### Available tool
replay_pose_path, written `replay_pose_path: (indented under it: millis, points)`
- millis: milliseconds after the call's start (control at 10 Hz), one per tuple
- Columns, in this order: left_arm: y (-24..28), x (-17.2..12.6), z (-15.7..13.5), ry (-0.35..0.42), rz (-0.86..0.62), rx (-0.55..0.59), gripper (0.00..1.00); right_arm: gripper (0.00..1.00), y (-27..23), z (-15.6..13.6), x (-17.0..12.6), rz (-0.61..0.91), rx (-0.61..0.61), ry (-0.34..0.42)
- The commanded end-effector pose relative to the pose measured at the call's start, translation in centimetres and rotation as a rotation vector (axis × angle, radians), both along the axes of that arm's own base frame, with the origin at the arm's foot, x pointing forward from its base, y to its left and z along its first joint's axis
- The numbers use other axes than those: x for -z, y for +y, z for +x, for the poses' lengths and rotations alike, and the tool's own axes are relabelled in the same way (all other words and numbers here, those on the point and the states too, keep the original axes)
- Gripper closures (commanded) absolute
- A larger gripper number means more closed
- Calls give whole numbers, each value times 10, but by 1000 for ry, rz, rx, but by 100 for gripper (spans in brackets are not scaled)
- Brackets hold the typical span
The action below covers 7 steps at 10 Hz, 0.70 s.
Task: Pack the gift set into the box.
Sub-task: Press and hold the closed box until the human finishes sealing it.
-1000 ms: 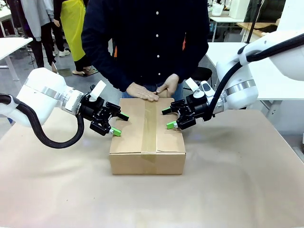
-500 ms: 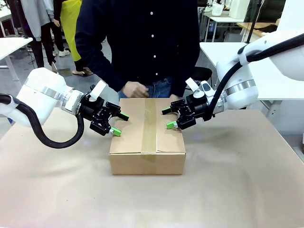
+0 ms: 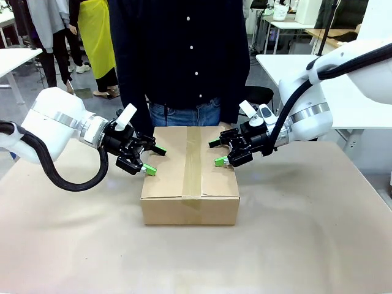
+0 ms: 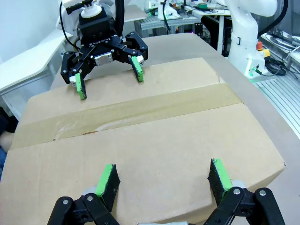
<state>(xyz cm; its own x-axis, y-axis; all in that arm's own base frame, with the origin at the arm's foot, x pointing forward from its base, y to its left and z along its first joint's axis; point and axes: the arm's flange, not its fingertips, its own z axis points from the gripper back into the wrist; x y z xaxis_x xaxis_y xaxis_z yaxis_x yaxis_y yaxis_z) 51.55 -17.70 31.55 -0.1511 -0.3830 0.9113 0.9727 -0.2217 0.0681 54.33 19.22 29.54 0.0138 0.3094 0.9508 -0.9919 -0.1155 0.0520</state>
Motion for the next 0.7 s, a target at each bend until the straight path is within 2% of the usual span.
replay_pose_path:
  millis: [0,100,200,300,400,500,600]
  points:
    - [0,0,0,0,0,0,0,0,0,0,0,0,0,0]
    - [7,-17,-31,-67,-70,80,0,0,13,-20,-16,79,-187,-106]
    - [16,-50,-65,-171,-98,112,0,0,7,-44,-47,80,-187,-204]
    - [33,-81,-104,-253,-150,134,0,0,-18,-69,-74,97,-158,-250]
    - [56,-95,-133,-293,-191,139,0,0,-48,-90,-86,104,-78,-286]
    - [88,-100,-151,-334,-238,81,0,0,-80,-114,-93,146,-18,-331]
    - [120,-91,-163,-342,-283,-54,0,0,-117,-139,-94,187,109,-378]
